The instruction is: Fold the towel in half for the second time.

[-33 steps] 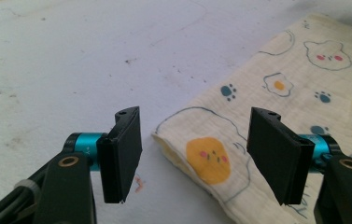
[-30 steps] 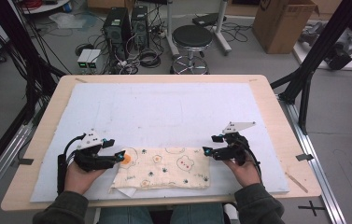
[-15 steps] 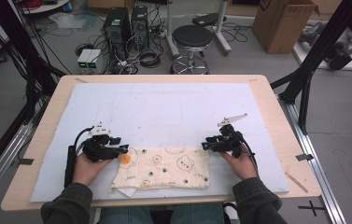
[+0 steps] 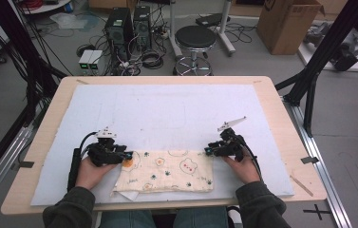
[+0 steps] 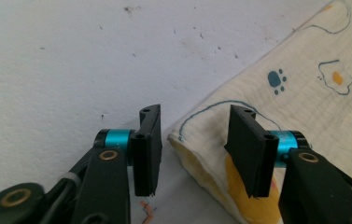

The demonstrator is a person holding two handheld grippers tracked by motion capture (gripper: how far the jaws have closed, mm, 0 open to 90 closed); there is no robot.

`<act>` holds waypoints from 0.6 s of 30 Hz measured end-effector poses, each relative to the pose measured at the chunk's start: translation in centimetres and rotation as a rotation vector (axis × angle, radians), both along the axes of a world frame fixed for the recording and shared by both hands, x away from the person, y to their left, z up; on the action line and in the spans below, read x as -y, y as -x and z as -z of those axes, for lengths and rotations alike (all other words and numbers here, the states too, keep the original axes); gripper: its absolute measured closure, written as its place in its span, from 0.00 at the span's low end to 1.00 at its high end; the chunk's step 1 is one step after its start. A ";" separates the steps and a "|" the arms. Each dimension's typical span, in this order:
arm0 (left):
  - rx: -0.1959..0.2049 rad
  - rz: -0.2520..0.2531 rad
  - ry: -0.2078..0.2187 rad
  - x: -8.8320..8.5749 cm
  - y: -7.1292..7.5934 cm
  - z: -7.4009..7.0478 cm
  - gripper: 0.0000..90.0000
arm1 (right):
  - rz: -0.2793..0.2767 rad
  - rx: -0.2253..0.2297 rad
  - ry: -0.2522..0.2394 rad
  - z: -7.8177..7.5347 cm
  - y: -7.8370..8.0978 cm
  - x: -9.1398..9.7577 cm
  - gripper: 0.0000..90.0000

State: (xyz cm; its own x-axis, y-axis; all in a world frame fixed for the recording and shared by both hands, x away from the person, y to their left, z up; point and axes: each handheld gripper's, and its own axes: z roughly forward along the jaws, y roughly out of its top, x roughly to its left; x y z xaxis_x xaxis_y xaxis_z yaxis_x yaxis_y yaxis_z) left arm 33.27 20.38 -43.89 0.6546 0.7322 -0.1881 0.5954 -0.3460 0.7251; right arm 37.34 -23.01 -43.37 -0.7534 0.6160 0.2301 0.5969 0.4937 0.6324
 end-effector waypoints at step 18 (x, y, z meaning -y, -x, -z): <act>0.044 0.024 -0.031 0.4 0.7 -0.1 0.95 | -0.054 -0.028 -0.009 -0.1 0.5 -0.2 0.96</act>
State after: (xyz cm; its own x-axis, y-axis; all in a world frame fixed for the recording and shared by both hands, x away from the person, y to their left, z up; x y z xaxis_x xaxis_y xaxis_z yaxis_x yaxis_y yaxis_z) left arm 32.53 19.98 -43.78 0.6792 0.7213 -0.1361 0.5541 -0.3822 0.7395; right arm 36.87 -22.84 -43.24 -0.7785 0.5726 0.2570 0.5873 0.5203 0.6199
